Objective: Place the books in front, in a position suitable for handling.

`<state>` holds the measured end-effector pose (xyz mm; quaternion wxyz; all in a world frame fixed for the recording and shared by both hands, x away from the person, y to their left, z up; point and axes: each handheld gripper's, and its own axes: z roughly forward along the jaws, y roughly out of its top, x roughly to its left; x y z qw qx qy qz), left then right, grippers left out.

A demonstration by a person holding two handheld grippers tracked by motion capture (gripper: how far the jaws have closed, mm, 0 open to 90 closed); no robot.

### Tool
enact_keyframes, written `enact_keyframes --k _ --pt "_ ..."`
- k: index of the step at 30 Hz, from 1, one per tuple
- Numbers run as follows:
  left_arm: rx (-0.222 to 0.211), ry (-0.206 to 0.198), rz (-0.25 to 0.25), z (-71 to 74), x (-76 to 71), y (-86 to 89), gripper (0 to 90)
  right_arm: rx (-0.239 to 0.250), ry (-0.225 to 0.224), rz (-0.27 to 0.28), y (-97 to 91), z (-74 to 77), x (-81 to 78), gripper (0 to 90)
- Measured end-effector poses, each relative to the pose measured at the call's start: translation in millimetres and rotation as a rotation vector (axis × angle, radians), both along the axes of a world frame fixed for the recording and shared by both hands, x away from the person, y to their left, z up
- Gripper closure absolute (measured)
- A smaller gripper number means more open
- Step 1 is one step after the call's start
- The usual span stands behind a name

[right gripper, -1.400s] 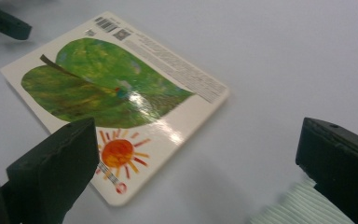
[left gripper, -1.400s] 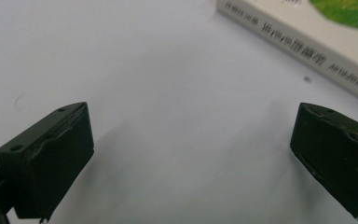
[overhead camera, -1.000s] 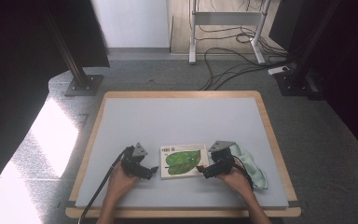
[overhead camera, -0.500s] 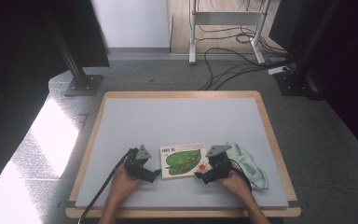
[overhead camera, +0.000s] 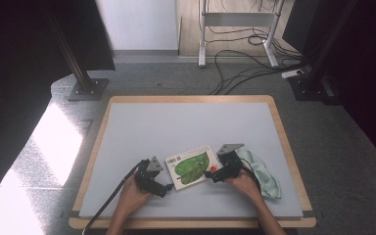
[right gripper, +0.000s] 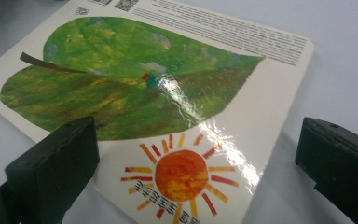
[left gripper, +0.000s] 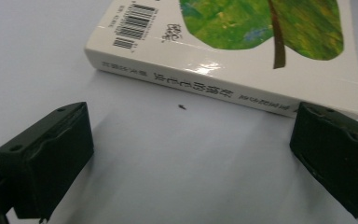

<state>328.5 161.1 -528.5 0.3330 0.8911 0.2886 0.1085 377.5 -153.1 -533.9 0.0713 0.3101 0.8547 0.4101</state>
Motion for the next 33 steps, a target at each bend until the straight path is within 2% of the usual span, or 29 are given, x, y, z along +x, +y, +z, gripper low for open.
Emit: enact_keyframes --k 8,16,24,27,30,33 --pt "-0.001 0.003 -0.025 0.0 -2.1 -3.7 0.0 0.005 0.008 0.021 2.3 0.4 2.5 0.0" --pt "0.001 0.001 -0.050 -0.1 -4.8 -10.8 0.0 0.004 0.013 0.009 11.7 0.4 11.0 0.0" --pt "-0.001 0.002 -0.051 -0.3 -7.5 -14.2 0.0 -0.017 0.029 0.026 18.4 2.9 19.4 0.0" --pt "-0.001 0.004 -0.050 -0.3 -7.4 -14.1 0.0 0.000 0.020 0.013 17.9 3.7 23.4 4.8" --pt "-0.003 0.006 -0.047 -0.4 -7.0 -13.8 0.0 0.011 0.029 0.007 20.3 3.0 30.1 4.9" --pt "-0.006 0.009 -0.048 -0.6 -6.7 -13.6 0.0 -0.005 0.041 0.006 23.3 4.6 32.1 4.6"
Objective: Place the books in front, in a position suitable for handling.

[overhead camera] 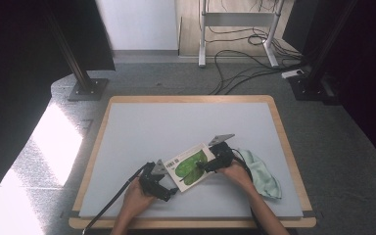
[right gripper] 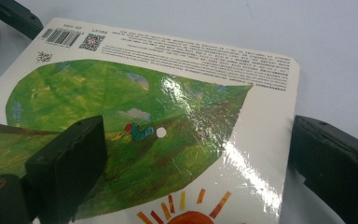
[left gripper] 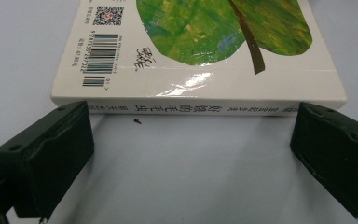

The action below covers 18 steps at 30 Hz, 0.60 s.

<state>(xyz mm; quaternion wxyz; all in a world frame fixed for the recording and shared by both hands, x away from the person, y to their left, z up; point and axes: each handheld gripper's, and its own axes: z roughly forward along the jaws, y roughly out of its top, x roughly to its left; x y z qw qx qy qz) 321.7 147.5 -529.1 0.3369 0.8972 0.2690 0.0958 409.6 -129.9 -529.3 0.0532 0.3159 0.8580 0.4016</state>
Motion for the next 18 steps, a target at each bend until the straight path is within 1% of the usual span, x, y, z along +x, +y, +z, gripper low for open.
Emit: enact_keyframes --k 1,2,3,5,7,8,11,12,15,16,18 --pt "0.000 0.000 0.000 0.0 0.0 0.0 0.0 -0.002 0.002 -0.001 0.1 0.6 0.7 5.0" --pt "0.000 0.000 0.001 0.0 0.0 0.0 0.0 0.006 0.014 -0.006 -0.3 1.2 0.9 5.0" --pt "0.000 0.000 -0.001 0.0 0.0 0.0 0.0 0.020 0.026 -0.013 -1.4 2.0 1.2 5.0" --pt "-0.001 0.001 0.000 0.0 0.0 0.0 0.0 0.065 0.048 -0.028 -4.7 4.2 1.5 5.5" --pt "0.000 0.001 0.000 0.0 0.0 0.0 0.0 0.099 0.049 -0.035 -7.7 7.6 1.0 6.2" --pt "-0.001 0.001 0.000 -0.1 0.0 0.1 0.0 0.107 0.051 -0.034 -8.9 9.6 0.7 6.3" --pt "-0.001 0.001 0.000 0.0 0.0 0.1 0.0 0.106 0.052 -0.037 -10.1 14.3 -2.4 6.3" --pt "0.000 0.001 0.000 0.0 -0.1 0.0 0.0 0.098 0.050 -0.037 -10.5 15.3 -4.0 6.4" --pt "0.000 0.001 0.000 0.0 -0.1 0.0 0.0 0.088 0.056 -0.040 -12.8 15.6 -8.3 6.9" --pt "-0.001 0.001 0.000 -0.1 0.0 0.1 0.0 0.090 0.056 -0.041 -13.9 15.1 -9.1 8.8" --pt "0.000 0.001 0.000 0.0 -0.1 0.1 0.0 0.121 0.097 -0.012 -17.2 13.4 -11.8 12.3"
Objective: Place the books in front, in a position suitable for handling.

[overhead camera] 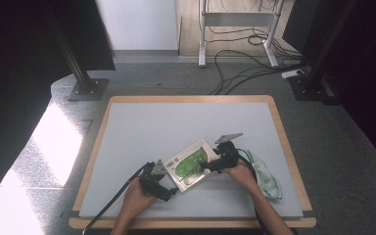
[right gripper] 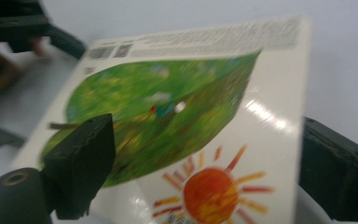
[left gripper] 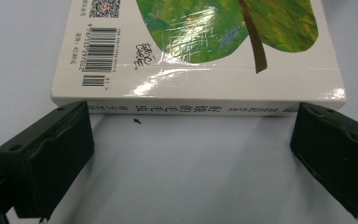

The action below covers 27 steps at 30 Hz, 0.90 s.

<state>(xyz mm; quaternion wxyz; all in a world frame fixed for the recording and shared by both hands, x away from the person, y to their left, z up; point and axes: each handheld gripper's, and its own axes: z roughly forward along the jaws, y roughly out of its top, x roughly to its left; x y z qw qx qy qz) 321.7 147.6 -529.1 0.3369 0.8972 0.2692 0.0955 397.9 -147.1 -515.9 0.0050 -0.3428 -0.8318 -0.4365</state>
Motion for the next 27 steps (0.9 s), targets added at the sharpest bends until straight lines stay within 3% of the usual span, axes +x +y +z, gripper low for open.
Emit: enact_keyframes --k 2,6,11,15,20,24,27 --pt "-0.001 0.000 0.000 0.0 0.0 0.1 0.0 0.006 0.005 0.017 -0.6 0.0 -3.3 13.3" --pt "0.000 0.000 -0.001 -0.1 0.0 0.1 0.0 -0.034 -0.022 0.035 2.4 3.8 -3.0 14.5" --pt "-0.001 0.000 0.000 0.0 0.0 0.0 0.0 -0.071 -0.023 0.054 10.5 8.8 11.3 16.9" --pt "-0.004 0.000 0.002 -0.2 -0.1 -0.2 0.0 -0.058 -0.001 0.090 16.1 12.2 24.1 18.9" --pt "-0.002 0.000 0.000 -0.1 0.0 0.0 0.0 -0.056 -0.010 0.095 15.6 19.7 30.5 34.6" --pt "-0.001 0.001 -0.001 0.0 0.2 0.3 0.0 0.010 -0.029 0.102 4.6 25.1 30.0 50.3" --pt "-0.002 0.002 -0.003 0.1 0.3 0.4 0.0 0.033 -0.049 0.106 -0.6 26.0 28.0 55.6"
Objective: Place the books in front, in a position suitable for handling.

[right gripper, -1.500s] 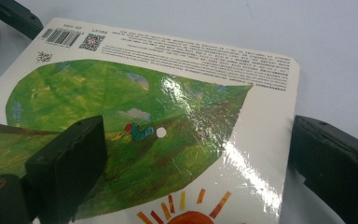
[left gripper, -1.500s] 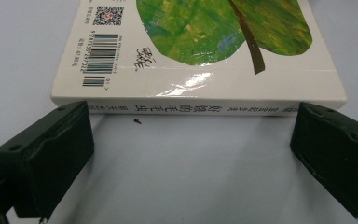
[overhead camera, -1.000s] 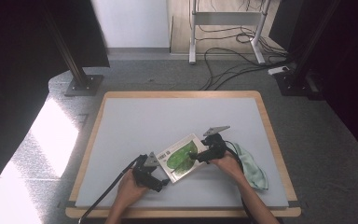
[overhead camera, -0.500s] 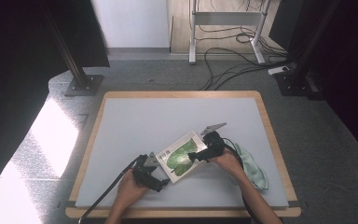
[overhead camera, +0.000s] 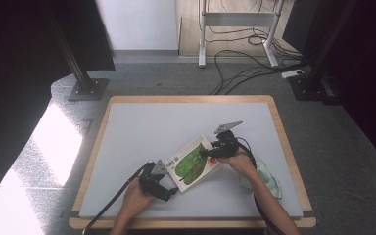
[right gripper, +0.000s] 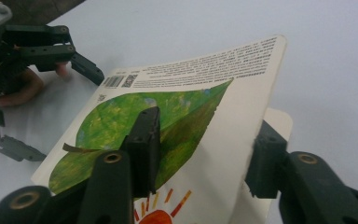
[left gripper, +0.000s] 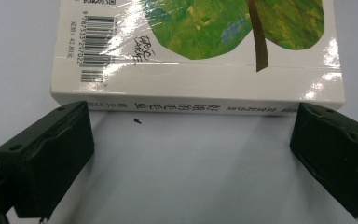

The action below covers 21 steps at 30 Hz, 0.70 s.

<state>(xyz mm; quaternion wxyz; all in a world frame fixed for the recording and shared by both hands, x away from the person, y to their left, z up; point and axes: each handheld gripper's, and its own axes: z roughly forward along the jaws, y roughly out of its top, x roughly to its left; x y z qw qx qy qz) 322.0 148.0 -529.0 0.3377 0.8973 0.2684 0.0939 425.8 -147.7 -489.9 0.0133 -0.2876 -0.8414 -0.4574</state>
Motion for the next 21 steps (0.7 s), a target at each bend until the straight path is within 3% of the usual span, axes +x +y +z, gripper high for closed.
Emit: enact_keyframes --k 4,9,14,16,19,21 --pt "0.000 0.000 -0.001 0.1 -0.2 0.0 0.0 0.040 -0.040 0.015 -5.8 3.4 -3.9 61.8" --pt "-0.003 0.000 -0.008 0.3 -0.6 0.2 0.0 0.030 -0.089 0.032 -8.5 9.3 -10.9 64.5" --pt "-0.018 0.021 -0.054 1.5 -1.2 3.0 0.0 0.043 -0.113 0.055 -14.4 11.7 -16.0 67.1" --pt "-0.050 0.049 -0.067 2.4 -0.5 3.7 0.0 0.076 -0.125 0.067 -18.6 14.1 -18.4 67.8" --pt "-0.107 0.084 -0.070 3.8 2.7 4.2 0.0 0.046 -0.151 0.062 -18.7 16.8 -23.7 67.8" --pt "-0.106 0.085 -0.055 4.1 4.9 4.2 0.0 0.047 -0.161 0.063 -18.9 18.5 -25.5 67.8"
